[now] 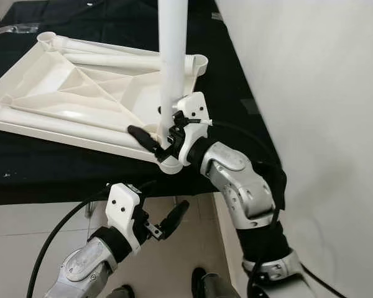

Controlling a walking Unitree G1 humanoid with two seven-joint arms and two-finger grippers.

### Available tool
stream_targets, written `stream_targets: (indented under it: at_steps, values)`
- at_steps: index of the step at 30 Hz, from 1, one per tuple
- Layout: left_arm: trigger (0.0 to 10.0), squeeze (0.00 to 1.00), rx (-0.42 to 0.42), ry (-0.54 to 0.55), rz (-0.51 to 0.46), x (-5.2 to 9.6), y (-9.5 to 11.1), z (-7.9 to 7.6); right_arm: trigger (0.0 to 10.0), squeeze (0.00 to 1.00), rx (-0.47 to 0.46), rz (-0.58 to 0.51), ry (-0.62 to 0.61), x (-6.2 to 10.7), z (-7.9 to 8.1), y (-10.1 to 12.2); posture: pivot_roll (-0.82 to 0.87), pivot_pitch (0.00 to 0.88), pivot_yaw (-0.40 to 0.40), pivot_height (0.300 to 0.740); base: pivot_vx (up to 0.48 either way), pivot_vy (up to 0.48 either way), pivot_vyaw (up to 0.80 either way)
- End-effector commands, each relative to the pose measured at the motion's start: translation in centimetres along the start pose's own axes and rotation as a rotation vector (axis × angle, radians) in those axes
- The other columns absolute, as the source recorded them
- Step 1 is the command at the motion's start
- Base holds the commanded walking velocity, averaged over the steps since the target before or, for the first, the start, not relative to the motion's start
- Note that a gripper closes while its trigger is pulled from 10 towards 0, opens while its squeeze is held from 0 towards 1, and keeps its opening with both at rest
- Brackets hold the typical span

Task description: Building children table

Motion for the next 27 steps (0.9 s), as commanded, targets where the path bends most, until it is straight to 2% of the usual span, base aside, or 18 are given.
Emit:
stream_targets:
  at_steps: [1,2,4,8,10,14,15,16,17,24,27]
  values:
    - [10.0,0.00,0.007,0.008,0.012,0.2,-0.5,0.0,10.0,0.00,0.031,-0.067,0.197,-0.7,2.4,1.2,0.00,0.255,-0.070,0.740,0.000,0.000,0.00]
    - [10.0,0.00,0.007,0.008,0.012,0.2,-0.5,0.0,10.0,0.00,0.031,-0.067,0.197,-0.7,2.4,1.2,0.00,0.255,-0.070,0.740,0.000,0.000,0.00]
    - [10.0,0.00,0.006,0.009,0.012,0.1,-0.5,0.0,10.0,0.00,0.074,-0.071,0.366,-0.2,2.0,1.2,0.01,0.253,-0.068,0.740,0.000,0.000,0.00]
    - [10.0,0.00,0.005,0.010,0.013,0.1,-0.5,0.0,10.0,0.00,0.084,-0.072,0.430,-0.2,0.8,1.4,0.02,0.253,-0.068,0.740,0.000,0.000,0.00]
    - [10.0,0.00,0.004,0.012,0.013,0.1,-0.5,0.0,10.0,0.00,0.067,-0.112,0.507,-0.2,-0.2,2.6,0.02,0.253,-0.068,0.740,0.000,0.000,0.00]
    - [10.0,0.00,0.004,0.012,0.012,0.1,-0.5,0.0,10.0,0.00,0.055,-0.122,0.524,-0.1,-0.3,2.8,0.02,0.253,-0.068,0.740,0.000,0.000,0.00]
    - [10.0,0.00,0.003,0.012,0.013,0.2,-0.5,0.0,3.2,0.00,0.056,-0.121,0.544,-0.1,-0.3,2.8,0.02,0.253,-0.067,0.740,0.000,0.000,0.00]
    - [10.0,0.00,0.003,0.012,0.013,0.2,-0.5,0.0,3.2,0.00,0.056,-0.121,0.544,-0.1,-0.3,2.8,0.02,0.253,-0.067,0.740,0.000,0.000,0.00]
    - [10.0,0.00,0.003,0.013,0.013,0.2,-0.5,0.0,0.0,0.00,0.054,-0.117,0.572,0.0,-0.3,2.8,0.02,0.255,-0.067,0.740,0.000,0.000,0.00]
    - [10.0,0.00,0.004,0.013,0.013,0.2,-0.5,0.0,0.0,0.00,0.071,-0.098,0.638,0.2,-0.4,2.2,0.02,0.255,-0.065,0.740,0.000,0.000,0.00]
    - [10.0,0.00,0.006,0.012,0.012,0.2,-0.5,0.0,0.0,0.00,0.078,-0.061,0.539,0.0,-1.0,1.2,0.01,0.254,-0.068,0.740,0.000,0.000,0.00]
Point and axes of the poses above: a point about 5 cm out from each wrist's last joint towards the gripper, its own x axis pointing back from the gripper into the wrist, its own y axis along the axis of the wrist's last joint, z = x × y, the point moved 3 cm from there along -x, pointing out of the wrist towards the gripper, and after that the axes turned 10 degrees about x, right-handed, at the moved point
